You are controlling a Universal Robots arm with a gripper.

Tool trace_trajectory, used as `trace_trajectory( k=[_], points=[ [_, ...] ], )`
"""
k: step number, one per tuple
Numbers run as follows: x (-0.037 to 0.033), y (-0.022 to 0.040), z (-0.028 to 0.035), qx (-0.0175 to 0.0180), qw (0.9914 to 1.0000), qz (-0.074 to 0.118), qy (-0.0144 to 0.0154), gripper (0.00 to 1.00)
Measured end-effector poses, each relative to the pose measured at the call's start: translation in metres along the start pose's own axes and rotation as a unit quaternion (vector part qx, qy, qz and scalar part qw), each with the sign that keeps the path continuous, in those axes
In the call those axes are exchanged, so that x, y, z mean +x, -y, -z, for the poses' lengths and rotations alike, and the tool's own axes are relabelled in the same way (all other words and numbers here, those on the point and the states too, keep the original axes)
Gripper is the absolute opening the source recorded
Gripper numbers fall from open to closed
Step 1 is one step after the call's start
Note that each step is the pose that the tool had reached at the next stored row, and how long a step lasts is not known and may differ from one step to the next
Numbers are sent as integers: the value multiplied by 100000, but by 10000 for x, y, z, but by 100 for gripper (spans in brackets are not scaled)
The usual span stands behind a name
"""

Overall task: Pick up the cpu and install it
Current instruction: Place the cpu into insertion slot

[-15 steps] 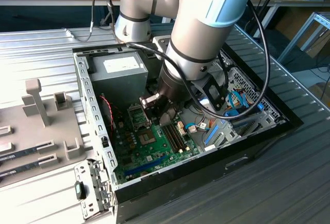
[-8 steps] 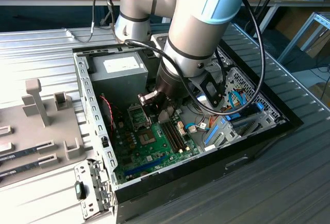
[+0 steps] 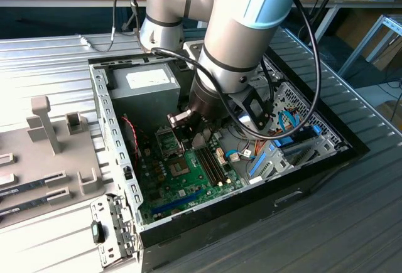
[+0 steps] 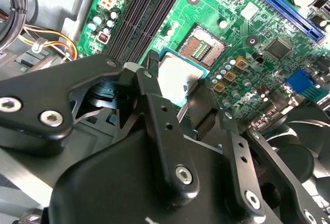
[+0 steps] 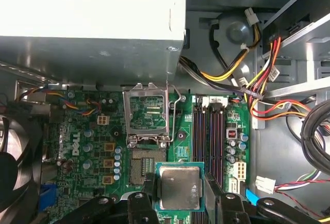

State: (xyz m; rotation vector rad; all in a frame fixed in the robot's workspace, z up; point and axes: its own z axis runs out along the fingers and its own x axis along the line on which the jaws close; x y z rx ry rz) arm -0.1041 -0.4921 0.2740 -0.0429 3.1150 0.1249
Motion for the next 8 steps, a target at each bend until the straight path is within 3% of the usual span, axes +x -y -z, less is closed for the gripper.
trace_trajectory(
  k=[8],
  points=[
    [0, -10, -18, -8, 100000, -3, 6, 47]
  ],
)
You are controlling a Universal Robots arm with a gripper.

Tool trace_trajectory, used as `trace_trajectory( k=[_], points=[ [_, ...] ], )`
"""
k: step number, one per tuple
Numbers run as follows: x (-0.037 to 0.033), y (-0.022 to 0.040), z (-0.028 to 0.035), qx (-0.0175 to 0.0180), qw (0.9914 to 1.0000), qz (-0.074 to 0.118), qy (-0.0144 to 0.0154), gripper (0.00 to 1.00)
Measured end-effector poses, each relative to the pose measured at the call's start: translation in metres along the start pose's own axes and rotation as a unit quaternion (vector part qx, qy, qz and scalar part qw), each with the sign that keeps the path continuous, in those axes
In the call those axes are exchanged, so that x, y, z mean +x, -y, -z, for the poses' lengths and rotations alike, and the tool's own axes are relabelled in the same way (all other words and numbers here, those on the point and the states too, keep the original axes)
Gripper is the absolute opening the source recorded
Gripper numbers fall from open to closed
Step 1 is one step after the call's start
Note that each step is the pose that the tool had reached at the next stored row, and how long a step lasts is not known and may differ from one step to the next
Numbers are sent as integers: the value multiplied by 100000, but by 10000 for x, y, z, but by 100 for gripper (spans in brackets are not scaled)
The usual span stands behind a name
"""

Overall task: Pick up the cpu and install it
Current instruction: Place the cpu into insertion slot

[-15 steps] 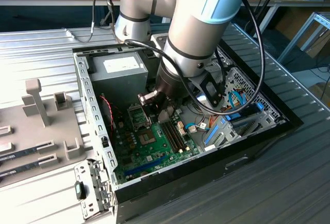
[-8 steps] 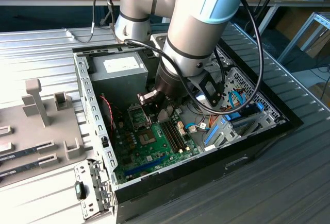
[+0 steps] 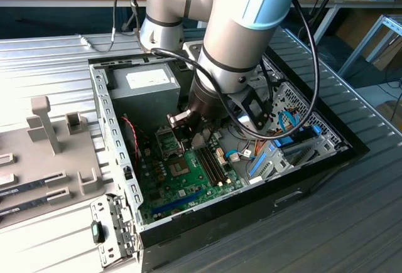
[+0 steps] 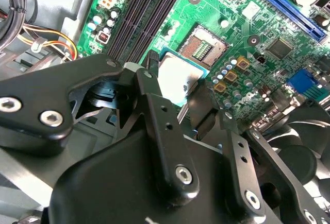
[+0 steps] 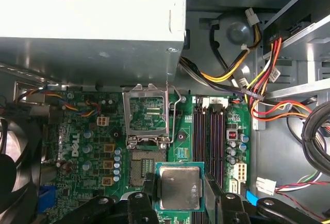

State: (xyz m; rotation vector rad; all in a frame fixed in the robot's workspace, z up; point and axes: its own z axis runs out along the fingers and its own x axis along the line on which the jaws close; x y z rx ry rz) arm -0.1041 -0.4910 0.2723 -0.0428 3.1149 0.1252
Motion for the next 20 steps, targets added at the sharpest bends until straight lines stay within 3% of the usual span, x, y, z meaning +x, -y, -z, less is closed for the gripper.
trace_trajectory(
  k=[20],
  points=[
    [0, -42, -85, 13, 100000, 3, -9, 47]
  ],
)
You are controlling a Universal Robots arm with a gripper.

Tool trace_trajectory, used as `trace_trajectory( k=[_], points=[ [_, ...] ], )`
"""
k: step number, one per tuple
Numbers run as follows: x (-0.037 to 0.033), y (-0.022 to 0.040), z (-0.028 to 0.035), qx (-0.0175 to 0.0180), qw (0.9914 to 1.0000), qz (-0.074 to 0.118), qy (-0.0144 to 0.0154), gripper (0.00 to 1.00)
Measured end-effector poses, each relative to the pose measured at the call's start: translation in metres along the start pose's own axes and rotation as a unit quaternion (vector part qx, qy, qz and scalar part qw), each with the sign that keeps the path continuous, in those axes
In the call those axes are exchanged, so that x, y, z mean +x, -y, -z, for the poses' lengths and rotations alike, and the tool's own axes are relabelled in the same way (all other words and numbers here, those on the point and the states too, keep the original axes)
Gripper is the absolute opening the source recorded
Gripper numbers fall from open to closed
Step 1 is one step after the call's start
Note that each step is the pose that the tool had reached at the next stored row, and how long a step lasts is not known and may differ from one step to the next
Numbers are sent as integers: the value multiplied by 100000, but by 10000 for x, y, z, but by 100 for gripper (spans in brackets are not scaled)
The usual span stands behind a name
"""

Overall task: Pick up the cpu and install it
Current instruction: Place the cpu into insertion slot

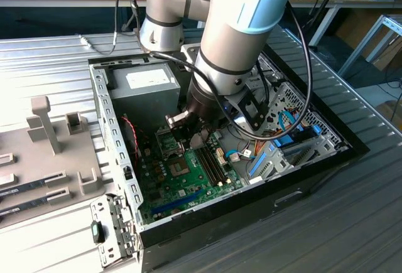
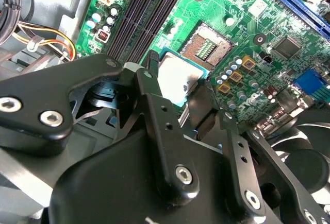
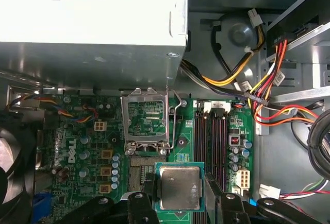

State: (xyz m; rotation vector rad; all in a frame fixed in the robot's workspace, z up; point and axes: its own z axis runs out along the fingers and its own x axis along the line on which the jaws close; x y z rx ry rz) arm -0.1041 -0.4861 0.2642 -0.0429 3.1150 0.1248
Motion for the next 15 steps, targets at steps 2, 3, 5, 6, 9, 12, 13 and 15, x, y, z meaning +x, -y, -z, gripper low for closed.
trace_trajectory(
  k=[2, 3, 5, 6, 9, 12, 13, 15],
  points=[
    [0, -1, -7, -5, 100000, 0, 2, 47],
    [0, -2, -10, -5, 100000, -2, 3, 47],
    [0, -3, -19, -2, 100000, 1, 2, 47],
    [1, -3, -24, 1, 100000, 0, 1, 47],
    [1, -3, -37, 2, 100000, 0, -1, 47],
    [1, -3, -48, -1, 100000, 0, 1, 47],
    [1, -3, -52, 2, 100000, 0, 1, 47],
    [1, -3, -60, -3, 100000, -1, 3, 47]
  ],
)
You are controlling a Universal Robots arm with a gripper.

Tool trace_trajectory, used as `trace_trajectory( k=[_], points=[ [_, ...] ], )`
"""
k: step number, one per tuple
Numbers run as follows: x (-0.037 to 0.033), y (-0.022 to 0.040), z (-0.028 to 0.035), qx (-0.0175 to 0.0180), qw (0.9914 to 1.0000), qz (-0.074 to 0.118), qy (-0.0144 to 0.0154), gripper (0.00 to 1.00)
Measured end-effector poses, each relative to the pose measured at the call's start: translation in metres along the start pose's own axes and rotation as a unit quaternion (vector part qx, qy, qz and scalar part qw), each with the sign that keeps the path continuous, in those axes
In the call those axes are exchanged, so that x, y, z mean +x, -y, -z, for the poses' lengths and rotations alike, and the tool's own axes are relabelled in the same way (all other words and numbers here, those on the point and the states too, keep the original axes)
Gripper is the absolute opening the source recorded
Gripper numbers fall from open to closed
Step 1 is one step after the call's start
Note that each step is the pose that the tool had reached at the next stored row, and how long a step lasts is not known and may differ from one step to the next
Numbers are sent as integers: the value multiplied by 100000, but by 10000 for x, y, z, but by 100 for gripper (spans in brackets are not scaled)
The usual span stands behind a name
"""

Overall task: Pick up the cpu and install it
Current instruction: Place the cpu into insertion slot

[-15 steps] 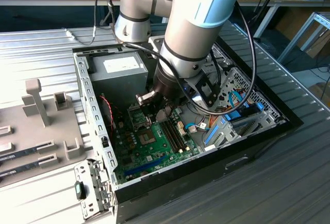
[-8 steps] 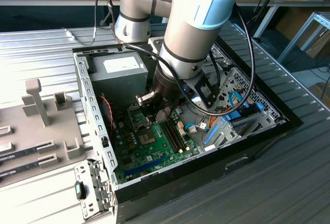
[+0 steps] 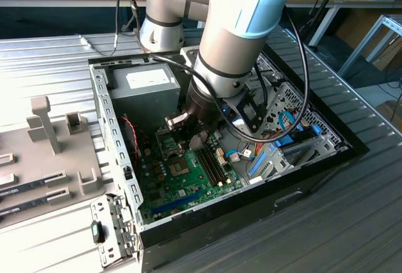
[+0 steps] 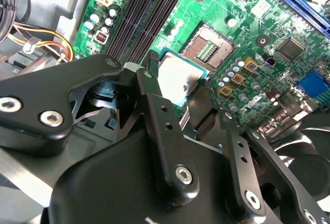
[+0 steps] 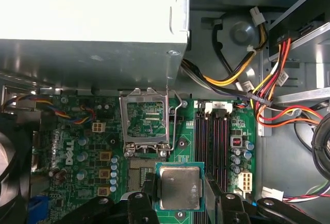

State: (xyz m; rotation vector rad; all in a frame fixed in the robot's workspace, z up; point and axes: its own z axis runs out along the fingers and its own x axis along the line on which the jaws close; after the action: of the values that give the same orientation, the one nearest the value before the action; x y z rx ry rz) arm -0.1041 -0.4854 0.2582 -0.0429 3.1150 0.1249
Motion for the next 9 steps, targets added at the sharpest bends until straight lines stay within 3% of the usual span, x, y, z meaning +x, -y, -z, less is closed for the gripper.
trace_trajectory(
  k=[9],
  points=[
    [1, 3, -31, 3, 100000, -2, -2, 47]
  ],
)
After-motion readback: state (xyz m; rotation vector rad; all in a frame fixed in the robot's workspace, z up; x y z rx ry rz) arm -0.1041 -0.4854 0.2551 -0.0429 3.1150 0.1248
